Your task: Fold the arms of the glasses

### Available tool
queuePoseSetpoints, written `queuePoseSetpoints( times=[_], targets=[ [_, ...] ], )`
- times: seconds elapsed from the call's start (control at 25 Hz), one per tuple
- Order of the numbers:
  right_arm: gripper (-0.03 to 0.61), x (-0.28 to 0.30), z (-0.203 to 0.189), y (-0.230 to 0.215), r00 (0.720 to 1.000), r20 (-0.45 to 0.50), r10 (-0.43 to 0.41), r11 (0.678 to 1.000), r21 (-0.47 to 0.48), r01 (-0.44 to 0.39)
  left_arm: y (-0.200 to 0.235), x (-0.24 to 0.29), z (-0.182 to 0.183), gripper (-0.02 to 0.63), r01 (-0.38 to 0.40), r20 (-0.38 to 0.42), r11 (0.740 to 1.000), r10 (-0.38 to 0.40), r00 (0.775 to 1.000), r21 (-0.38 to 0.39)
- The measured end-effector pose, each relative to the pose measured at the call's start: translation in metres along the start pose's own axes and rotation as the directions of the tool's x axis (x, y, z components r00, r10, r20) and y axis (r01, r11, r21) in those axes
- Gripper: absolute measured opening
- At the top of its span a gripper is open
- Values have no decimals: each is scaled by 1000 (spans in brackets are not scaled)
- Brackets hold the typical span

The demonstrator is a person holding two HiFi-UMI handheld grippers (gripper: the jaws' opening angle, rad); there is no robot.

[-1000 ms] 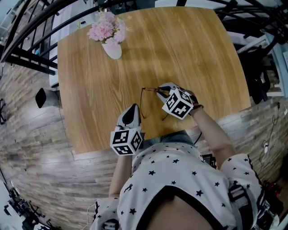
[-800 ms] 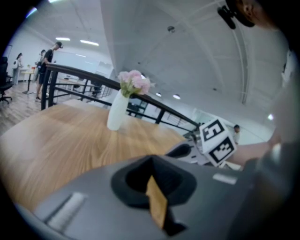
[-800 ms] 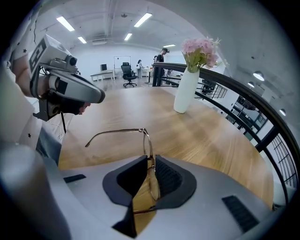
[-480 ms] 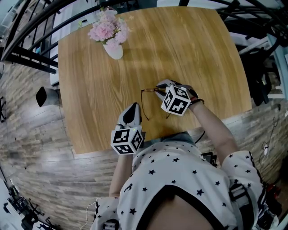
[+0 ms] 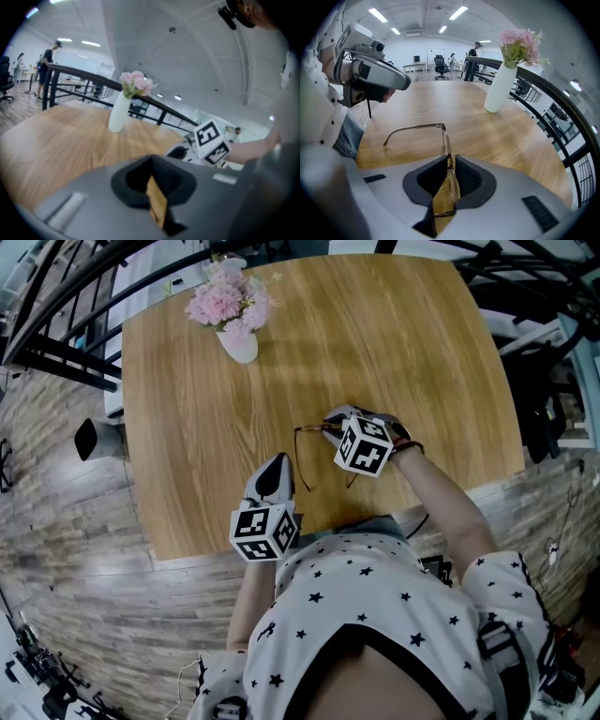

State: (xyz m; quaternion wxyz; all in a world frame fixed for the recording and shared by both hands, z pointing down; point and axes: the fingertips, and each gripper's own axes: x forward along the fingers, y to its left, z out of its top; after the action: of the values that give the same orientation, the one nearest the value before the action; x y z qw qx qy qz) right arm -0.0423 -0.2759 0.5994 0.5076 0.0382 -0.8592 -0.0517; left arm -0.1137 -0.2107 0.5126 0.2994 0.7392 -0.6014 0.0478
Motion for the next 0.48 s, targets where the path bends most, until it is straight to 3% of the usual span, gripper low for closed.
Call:
queuePoseSetpoints(
  times=[0.48],
  targets=[
    [21,1,4,2,1000,4,2,1000,-3,-2,1,-4,-2,6,-5,2,1000,5,1000,-4]
  ],
)
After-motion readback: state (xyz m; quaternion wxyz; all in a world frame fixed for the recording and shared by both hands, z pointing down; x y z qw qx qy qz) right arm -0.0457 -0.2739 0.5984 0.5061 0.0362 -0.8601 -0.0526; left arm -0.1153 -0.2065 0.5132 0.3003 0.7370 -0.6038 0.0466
